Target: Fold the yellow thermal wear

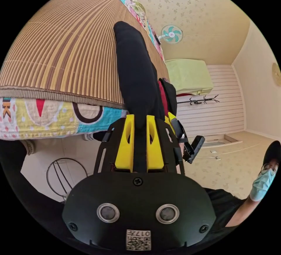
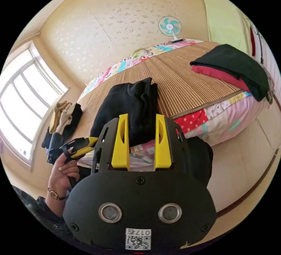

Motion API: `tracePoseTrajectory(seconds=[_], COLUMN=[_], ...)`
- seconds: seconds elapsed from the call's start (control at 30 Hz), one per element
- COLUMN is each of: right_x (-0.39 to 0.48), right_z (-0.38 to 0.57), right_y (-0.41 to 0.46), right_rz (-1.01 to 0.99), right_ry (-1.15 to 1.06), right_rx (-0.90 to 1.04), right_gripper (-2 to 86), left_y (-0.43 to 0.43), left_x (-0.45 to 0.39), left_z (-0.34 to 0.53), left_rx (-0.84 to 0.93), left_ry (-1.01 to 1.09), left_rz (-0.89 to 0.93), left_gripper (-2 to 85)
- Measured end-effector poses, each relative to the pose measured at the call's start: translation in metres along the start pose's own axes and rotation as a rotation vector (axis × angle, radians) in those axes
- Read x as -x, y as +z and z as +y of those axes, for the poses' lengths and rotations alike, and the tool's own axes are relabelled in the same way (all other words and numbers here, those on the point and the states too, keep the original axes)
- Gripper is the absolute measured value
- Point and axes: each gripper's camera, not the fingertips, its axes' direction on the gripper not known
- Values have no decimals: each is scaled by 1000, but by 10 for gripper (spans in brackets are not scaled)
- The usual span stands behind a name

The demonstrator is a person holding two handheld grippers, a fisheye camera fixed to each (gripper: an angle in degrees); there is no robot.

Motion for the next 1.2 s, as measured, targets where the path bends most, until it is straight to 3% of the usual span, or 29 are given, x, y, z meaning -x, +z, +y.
tracePoseTrajectory(seconds=[0.2,0.27,0.33,0.4,0.53,0.7,0.9,1.03,1.1,1.2], right_x=[-106,-119,-127,-137,-111,-8,191,318,385,420], right_z=[5,-1,-10,-20,-29,-65,-99,-102,-94,-71], right_y=[-32,-26,-15,-4,-31,-31,27,100,166,268], right_rz=[-522,-581,-676,-913,-937,-1053,-1341,-1409,-1322,-1146], right_ry=[375,411,393,333,101,-222,-483,-390,-327,-223], right_rx=[196,236,261,236,155,229,226,241,280,437], right_gripper=[229,233,226,209,196,178,160,148,138,125], left_y=[27,35,43,38,-9,-122,-195,-221,-235,-250], left_x=[-56,-70,-81,-88,-112,-122,-96,-80,-79,-74], left_z=[35,49,64,85,113,177,231,248,264,284], left_rx=[171,236,297,308,275,-98,-334,-378,-447,-555], left_ry=[161,199,239,297,472,535,455,351,329,281], left_rz=[71,91,83,-6,-98,-211,-245,-229,-256,-294], left_gripper=[63,62,61,62,54,89,94,92,91,92])
